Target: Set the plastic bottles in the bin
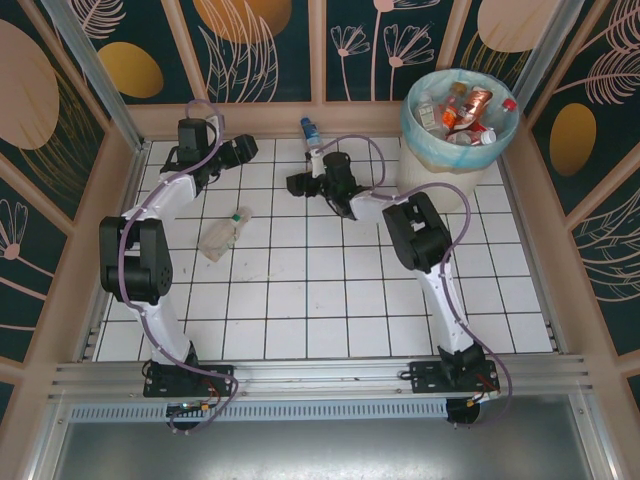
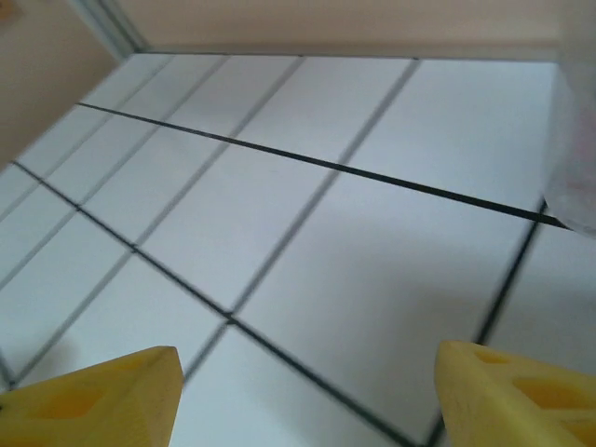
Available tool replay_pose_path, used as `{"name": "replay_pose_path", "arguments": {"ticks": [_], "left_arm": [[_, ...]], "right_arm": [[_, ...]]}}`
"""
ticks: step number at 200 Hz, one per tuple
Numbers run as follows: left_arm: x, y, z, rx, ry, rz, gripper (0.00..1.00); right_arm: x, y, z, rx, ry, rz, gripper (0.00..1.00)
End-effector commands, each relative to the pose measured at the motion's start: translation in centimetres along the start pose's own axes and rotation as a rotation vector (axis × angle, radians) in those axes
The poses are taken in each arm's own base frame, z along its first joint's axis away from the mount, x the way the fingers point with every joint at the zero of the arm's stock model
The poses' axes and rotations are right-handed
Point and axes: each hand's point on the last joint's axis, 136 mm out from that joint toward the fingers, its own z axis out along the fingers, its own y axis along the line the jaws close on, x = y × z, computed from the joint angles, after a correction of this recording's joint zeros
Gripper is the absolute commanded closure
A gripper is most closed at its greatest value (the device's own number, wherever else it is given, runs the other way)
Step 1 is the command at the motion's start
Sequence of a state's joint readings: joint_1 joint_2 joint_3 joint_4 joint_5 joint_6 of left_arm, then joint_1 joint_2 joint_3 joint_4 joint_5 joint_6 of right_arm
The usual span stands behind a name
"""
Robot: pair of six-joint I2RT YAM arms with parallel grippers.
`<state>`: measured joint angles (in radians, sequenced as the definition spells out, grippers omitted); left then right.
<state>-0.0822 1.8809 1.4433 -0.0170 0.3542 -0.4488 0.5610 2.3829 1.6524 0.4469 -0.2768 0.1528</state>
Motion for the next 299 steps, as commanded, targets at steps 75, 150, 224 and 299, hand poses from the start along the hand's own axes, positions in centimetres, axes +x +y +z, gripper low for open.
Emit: {"name": "replay_pose_path", "arguments": {"ticks": [75, 150, 224, 299], "left_arm": [[-0.6, -0.3, -0.8, -0.021, -0.009, -0.007, 0.17], [-0.4, -0.1, -1.7, -0.045, -0.008, -0.006, 0.16], [-0.3, -0.4, -0.8, -0.015, -0.015, -0.024, 0.18], [0.0, 0.0, -0.2, -0.059, -0.005, -0.016, 0.18]], "right_arm": [[-11.8, -6.2, 3.1, 0.488, -0.243, -0.036, 0.13], [-9.2, -8.1, 5.5, 0.492, -0.289, 0.092, 0.12], [-10.6, -7.3, 3.3, 0.501, -0.237, 0.12, 0.14], [-9.1, -7.4, 4.2, 0.467, -0.191, 0.168, 0.15]]}}
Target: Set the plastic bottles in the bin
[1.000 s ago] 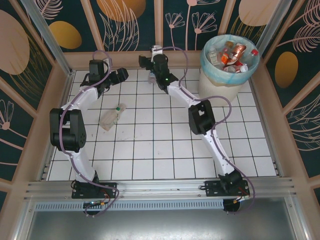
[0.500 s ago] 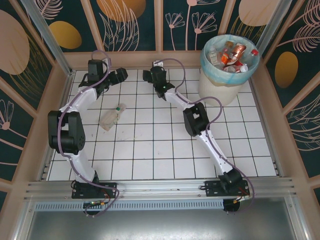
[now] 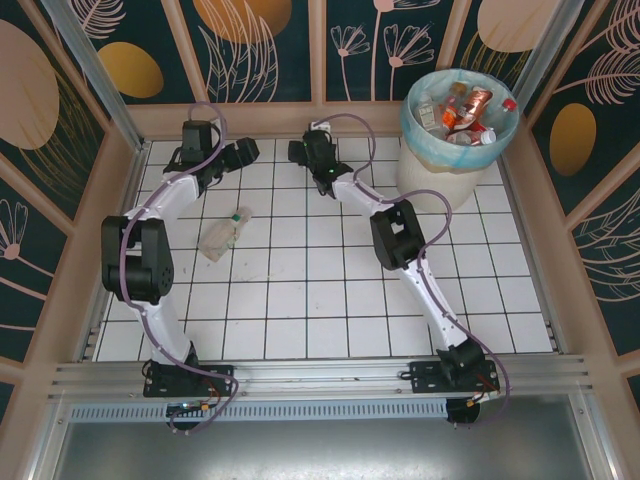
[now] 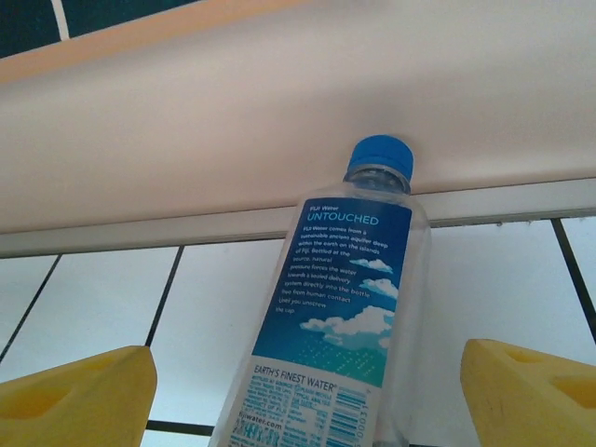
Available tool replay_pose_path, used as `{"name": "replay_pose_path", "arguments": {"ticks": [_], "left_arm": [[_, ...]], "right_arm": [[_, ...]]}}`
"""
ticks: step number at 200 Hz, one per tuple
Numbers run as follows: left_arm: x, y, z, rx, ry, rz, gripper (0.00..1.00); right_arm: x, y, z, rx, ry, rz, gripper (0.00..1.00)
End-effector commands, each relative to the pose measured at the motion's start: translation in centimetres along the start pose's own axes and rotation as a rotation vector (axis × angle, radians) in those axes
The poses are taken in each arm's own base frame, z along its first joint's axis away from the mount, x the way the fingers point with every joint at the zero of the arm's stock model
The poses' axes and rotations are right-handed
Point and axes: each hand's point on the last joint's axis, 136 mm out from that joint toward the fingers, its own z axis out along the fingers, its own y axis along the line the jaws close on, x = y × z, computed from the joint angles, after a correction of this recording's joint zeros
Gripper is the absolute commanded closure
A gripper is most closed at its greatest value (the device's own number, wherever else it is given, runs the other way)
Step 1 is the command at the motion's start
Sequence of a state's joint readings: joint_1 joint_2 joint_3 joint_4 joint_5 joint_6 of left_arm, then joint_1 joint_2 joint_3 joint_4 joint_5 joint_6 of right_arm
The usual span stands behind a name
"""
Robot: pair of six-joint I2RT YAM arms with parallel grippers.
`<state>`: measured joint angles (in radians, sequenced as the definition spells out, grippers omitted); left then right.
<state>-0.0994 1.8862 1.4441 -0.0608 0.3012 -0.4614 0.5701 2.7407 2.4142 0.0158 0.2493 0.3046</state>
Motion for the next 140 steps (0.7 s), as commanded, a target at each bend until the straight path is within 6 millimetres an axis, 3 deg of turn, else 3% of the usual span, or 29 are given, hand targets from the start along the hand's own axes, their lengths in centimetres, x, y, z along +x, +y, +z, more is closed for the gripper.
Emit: {"name": "replay_pose_path", "arguments": {"ticks": [1, 62, 97, 140], "left_arm": [[-1.1, -0.5, -0.7, -0.004, -0.032, 0.002, 0.17], [-1.4, -1.5, -2.0, 0.018, -0.037, 0.011, 0.17], [-1.0, -1.5, -2.4, 0.02, -0.033, 0.006, 0.17], [-0.3, -1.4, -2.3, 0.028, -0.015, -0.001, 0.17]], "right_arm": [[-2.6, 1.4, -0.5, -0.033, -0.041, 0.036, 0.15], [0.0, -0.8, 0.0, 0.05, 0.038, 0.026, 0.18], [2.0, -1.0, 0.1, 0.051, 0.107, 0.022, 0.19], [2.8, -1.4, 0.4, 0.045, 0.142, 0.016, 0.2]]}}
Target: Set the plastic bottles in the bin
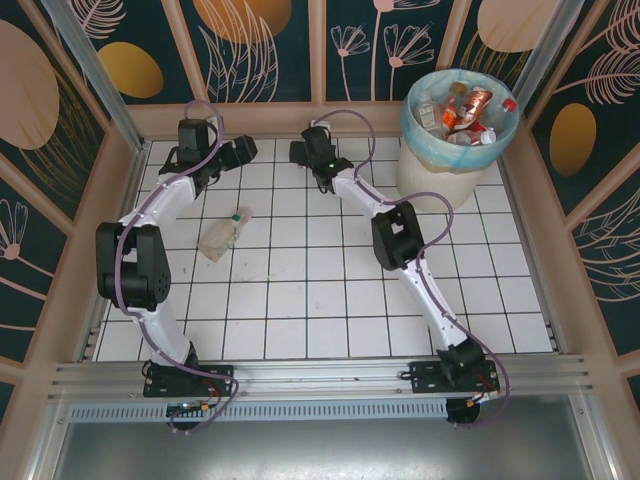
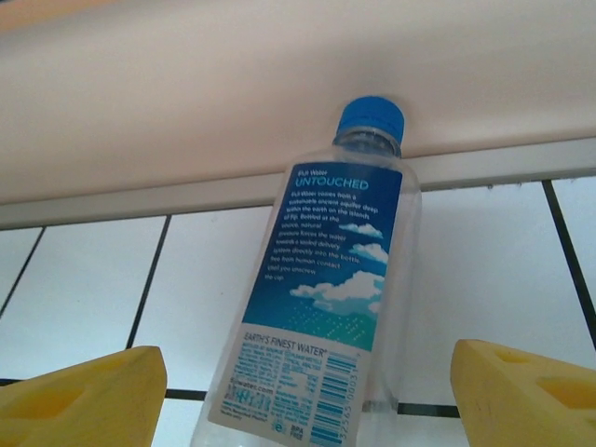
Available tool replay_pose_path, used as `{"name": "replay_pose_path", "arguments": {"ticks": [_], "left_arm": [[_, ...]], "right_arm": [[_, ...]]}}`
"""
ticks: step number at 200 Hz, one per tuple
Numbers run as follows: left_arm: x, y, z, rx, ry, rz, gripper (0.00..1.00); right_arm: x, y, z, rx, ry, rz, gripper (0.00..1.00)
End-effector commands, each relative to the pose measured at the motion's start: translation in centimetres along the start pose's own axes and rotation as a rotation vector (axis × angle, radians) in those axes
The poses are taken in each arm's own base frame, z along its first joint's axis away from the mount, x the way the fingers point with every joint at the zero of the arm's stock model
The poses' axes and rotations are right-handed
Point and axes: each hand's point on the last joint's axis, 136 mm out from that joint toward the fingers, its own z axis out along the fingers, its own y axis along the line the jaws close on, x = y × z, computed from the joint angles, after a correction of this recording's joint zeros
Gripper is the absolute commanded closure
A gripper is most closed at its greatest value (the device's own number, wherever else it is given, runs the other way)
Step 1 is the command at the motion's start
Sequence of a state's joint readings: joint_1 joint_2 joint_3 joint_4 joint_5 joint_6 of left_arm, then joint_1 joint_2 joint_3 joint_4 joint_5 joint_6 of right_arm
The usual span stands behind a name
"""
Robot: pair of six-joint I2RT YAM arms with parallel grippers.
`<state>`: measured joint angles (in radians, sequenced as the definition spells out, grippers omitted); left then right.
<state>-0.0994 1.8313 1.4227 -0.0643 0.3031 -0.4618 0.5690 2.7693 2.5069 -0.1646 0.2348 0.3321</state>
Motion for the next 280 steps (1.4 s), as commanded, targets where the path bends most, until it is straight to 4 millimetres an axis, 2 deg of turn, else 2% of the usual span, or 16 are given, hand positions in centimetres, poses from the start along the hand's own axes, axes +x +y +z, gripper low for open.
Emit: {"name": "replay_pose_path", "arguments": {"ticks": [1, 29, 52, 91, 114, 142, 160, 186, 190, 201, 220, 249, 255, 257, 261, 280], "left_arm": [[0.4, -0.5, -0.6, 0.013, 0.01, -0.01, 0.17], [1.1, -0.1, -0.5, 0.006, 0.023, -0.016, 0.18], [1.4, 0.1, -0.4, 0.003, 0.03, -0.019, 0.17], [1.3, 0.1, -0.2, 0.004, 0.03, -0.015, 0.18], [1.2, 0.1, -0.3, 0.0, 0.03, -0.012, 0.17], [0.0, -0.6, -1.0, 0.0, 0.012, 0.012, 0.18], [-1.5, -1.5, -2.1, 0.002, -0.025, 0.035, 0.18], [-3.2, -3.1, -4.3, 0.027, -0.077, 0.063, 0.19], [-4.0, -4.1, -5.5, 0.045, -0.104, 0.077, 0.19], [-4.2, -5.5, -6.6, 0.068, -0.12, 0.106, 0.2], [-3.6, -9.9, -8.0, 0.134, -0.125, 0.217, 0.2], [-0.7, -18.6, -10.0, 0.289, -0.112, 0.38, 0.2], [-0.1, -20.3, -10.5, 0.328, -0.116, 0.411, 0.2], [0.2, -20.8, -10.6, 0.341, -0.114, 0.418, 0.2], [0.6, -22.0, -11.1, 0.368, -0.117, 0.439, 0.2], [2.8, -26.1, -12.2, 0.466, -0.102, 0.503, 0.2]], "right_arm": [[1.0, -0.8, 0.7, 0.011, 0.035, 0.016, 0.21], [2.4, -1.4, 1.1, 0.01, 0.089, 0.027, 0.26], [2.4, -1.2, 1.1, 0.006, 0.086, 0.029, 0.32], [0.6, -1.4, 0.1, 0.031, 0.055, 0.01, 0.49], [-1.9, -1.4, -1.8, 0.049, 0.008, -0.06, 0.54], [-7.7, 1.1, -6.8, -0.011, -0.084, -0.112, 0.61], [-11.3, 3.4, -11.3, -0.081, -0.132, -0.12, 0.65], [-14.4, 5.6, -18.1, -0.162, -0.146, -0.105, 0.68], [-14.7, 5.8, -19.1, -0.169, -0.145, -0.107, 0.69], [-15.9, 5.7, -22.1, -0.163, -0.143, -0.117, 0.7], [-17.7, 3.7, -26.9, -0.091, -0.132, -0.125, 0.7], [-19.7, -2.6, -32.8, 0.098, -0.099, -0.114, 0.7], [-19.6, -3.2, -33.8, 0.113, -0.086, -0.109, 0.7], [-19.9, -4.5, -33.9, 0.138, -0.085, -0.095, 0.71], [-20.0, -5.7, -34.3, 0.163, -0.075, -0.082, 0.71], [-20.0, -10.4, -35.9, 0.242, -0.036, -0.027, 0.71]]}}
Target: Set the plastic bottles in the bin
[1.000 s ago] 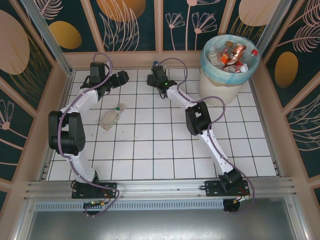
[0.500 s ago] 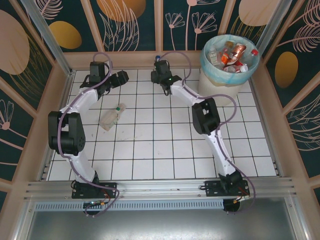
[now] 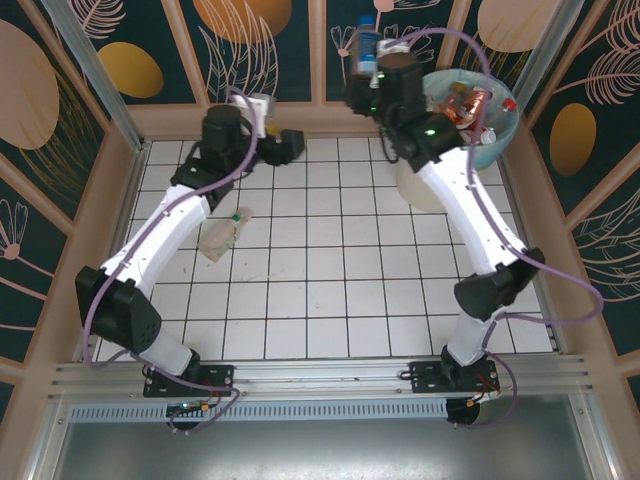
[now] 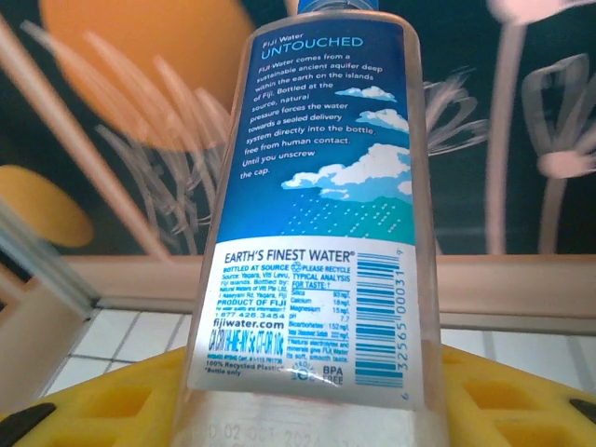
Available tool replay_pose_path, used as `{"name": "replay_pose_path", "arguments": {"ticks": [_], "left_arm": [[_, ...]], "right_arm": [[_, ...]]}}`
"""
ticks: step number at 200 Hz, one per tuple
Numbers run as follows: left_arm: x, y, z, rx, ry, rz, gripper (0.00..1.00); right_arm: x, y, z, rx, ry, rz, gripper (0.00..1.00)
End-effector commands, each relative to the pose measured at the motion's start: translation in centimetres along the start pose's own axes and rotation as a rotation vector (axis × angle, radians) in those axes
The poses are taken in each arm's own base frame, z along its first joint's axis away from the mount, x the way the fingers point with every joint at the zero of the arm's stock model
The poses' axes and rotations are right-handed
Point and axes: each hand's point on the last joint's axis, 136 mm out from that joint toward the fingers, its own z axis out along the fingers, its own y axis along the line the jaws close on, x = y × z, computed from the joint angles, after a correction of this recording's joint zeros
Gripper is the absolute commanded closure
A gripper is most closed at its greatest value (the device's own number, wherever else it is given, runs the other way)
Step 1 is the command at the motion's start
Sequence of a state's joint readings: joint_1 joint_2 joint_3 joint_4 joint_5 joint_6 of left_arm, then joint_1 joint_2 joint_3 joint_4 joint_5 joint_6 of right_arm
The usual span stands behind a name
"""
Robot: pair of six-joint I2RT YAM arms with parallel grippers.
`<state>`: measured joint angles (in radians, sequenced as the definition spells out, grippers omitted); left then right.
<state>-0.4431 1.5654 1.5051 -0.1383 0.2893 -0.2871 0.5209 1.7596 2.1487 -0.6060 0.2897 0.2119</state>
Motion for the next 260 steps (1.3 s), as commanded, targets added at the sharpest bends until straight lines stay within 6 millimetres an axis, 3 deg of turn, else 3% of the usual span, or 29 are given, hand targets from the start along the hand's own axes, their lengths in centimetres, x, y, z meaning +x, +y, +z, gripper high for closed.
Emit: {"name": "replay_pose_path", "arguments": {"ticks": [1, 24, 51, 108, 133, 142, 165, 194, 233, 260], "left_arm": [[-0.4, -5.1, -0.4, 0.112, -0.007, 0.114, 0.2], [0.3, -8.6, 0.3, 0.188, 0.02, 0.14, 0.2], [0.9, -10.5, 0.8, 0.221, 0.032, 0.149, 0.2], [1.9, -9.2, 1.0, 0.155, 0.039, 0.099, 0.2], [2.1, -8.7, 1.1, 0.128, 0.038, 0.085, 0.19], [2.0, -8.5, 1.0, 0.117, 0.032, 0.083, 0.19], [2.1, -7.7, 0.7, 0.075, 0.015, 0.073, 0.19], [2.4, -6.7, 0.0, 0.024, 0.008, 0.067, 0.18], [2.3, -5.7, -0.6, -0.03, -0.008, 0.086, 0.16], [2.3, -5.3, -0.2, -0.058, -0.004, 0.095, 0.16]], "right_arm": [[4.0, -8.0, -0.6, 0.223, 0.19, -0.007, 0.71], [5.0, -12.7, -0.9, 0.296, 0.25, 0.017, 0.71], [6.3, -17.7, -0.5, 0.375, 0.298, 0.048, 0.75], [8.4, -24.4, -1.2, 0.425, 0.307, 0.162, 0.72], [9.6, -24.8, -0.2, 0.376, 0.323, 0.162, 0.66], [9.5, -24.3, 0.3, 0.352, 0.319, 0.168, 0.59], [8.0, -22.5, 1.2, 0.308, 0.297, 0.154, 0.4], [5.3, -20.6, 1.6, 0.328, 0.252, 0.093, 0.26], [1.7, -20.7, 2.5, 0.382, 0.208, 0.067, 0.27], [2.4, -21.9, 4.2, 0.411, 0.23, 0.054, 0.42]]}}
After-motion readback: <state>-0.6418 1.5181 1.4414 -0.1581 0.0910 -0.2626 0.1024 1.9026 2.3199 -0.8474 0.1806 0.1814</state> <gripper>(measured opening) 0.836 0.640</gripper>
